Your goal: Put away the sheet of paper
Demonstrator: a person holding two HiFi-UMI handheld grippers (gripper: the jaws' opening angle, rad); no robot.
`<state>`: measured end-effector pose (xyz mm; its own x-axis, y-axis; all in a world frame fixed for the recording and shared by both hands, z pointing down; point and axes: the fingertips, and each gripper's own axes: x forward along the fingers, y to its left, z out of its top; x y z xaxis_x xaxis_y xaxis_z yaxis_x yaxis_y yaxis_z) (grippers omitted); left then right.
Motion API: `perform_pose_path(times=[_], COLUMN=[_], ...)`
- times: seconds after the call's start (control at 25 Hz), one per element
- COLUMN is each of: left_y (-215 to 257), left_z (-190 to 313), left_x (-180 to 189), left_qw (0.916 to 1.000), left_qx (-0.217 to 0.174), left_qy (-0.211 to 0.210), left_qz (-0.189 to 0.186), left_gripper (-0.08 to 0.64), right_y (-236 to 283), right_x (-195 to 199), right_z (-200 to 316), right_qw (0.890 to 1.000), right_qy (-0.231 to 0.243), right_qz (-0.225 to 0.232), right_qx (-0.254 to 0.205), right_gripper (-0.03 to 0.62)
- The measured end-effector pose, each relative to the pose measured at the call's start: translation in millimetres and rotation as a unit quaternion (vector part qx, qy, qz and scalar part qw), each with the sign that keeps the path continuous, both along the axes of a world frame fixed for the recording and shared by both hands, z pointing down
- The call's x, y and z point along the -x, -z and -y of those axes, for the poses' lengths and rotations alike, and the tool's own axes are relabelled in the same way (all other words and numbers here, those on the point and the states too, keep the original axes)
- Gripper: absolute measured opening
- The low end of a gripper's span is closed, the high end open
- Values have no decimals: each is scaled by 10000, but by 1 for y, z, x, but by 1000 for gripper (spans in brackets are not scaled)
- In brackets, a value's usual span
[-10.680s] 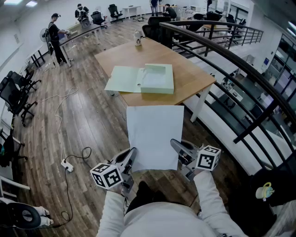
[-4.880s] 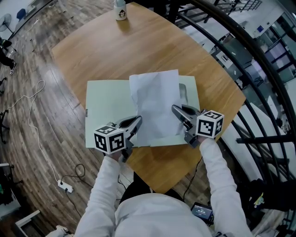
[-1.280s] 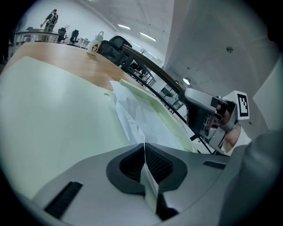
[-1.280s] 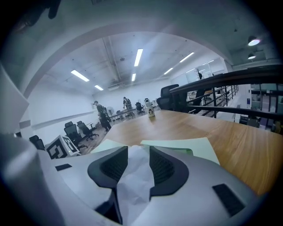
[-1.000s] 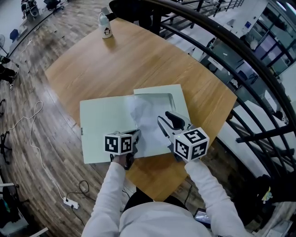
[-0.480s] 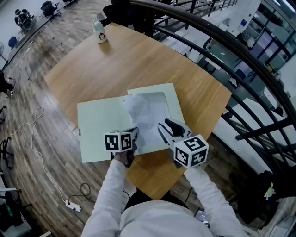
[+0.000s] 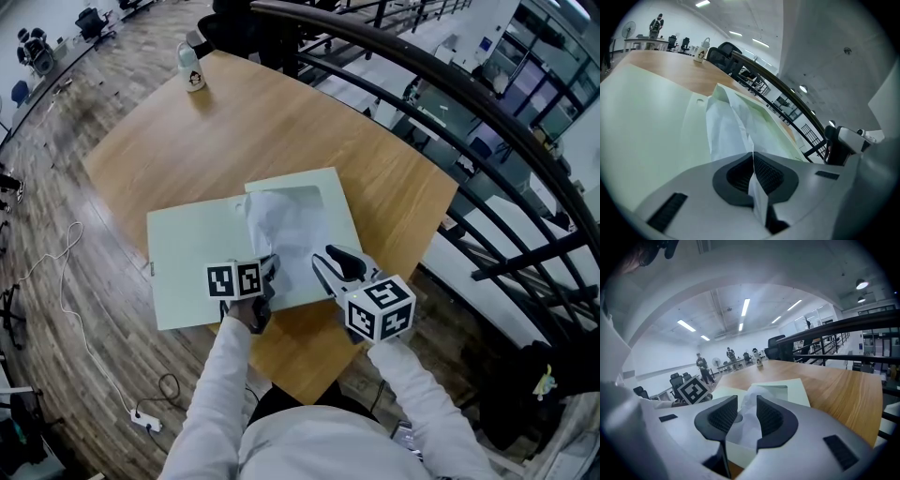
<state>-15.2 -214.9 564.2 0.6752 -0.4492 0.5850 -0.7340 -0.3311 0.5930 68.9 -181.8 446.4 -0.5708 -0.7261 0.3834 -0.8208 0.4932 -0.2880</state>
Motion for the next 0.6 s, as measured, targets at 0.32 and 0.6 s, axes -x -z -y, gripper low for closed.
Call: perform_pose_path(times=[0.32,0.6], left_y=[-1,6], left_z=[-1,-1], left_x=[-8,-6], left_qw=[9987,9960], left_qx=[-239,-484], left_qy=[-149,-57], left_qz=[422,753], left_gripper=[18,42], right_y=[3,13], right_x=[-7,-17], right_z=[-6,-12], right_qw=[10000,9997], right_qy=[-22,-155], right_qz=[15,130], right_qx=[-37,-149], right_gripper=[150,149])
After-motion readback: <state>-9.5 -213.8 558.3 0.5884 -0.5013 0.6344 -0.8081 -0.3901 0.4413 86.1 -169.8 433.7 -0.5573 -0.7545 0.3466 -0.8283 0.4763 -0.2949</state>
